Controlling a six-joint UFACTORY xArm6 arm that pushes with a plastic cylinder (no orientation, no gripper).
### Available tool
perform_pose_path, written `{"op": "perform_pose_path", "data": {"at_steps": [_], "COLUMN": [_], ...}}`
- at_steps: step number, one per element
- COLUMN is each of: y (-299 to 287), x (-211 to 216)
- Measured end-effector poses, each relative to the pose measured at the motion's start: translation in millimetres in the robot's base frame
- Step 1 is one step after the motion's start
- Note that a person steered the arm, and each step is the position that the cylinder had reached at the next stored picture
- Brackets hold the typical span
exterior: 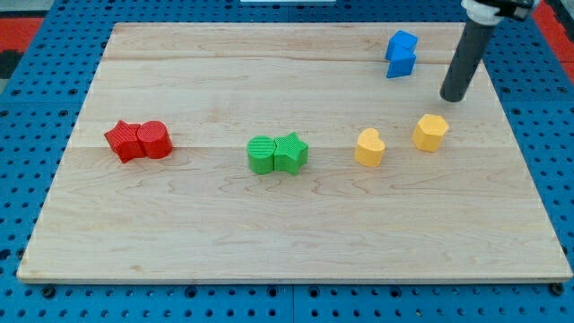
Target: Slightly push the blue blocks
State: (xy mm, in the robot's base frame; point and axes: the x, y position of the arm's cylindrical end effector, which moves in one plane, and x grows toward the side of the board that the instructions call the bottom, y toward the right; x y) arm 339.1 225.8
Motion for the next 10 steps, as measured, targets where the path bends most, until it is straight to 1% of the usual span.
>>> {"op": "perform_pose_path", "data": {"at_steps": [1,2,5,7,8,9,10], "y": [5.9,0.9,1.4,0.0,-37.7,-54.1,-55.4], "x": [-47.6,-67.3,-79.8,-100.7,-100.4,-83.0,-51.9]}}
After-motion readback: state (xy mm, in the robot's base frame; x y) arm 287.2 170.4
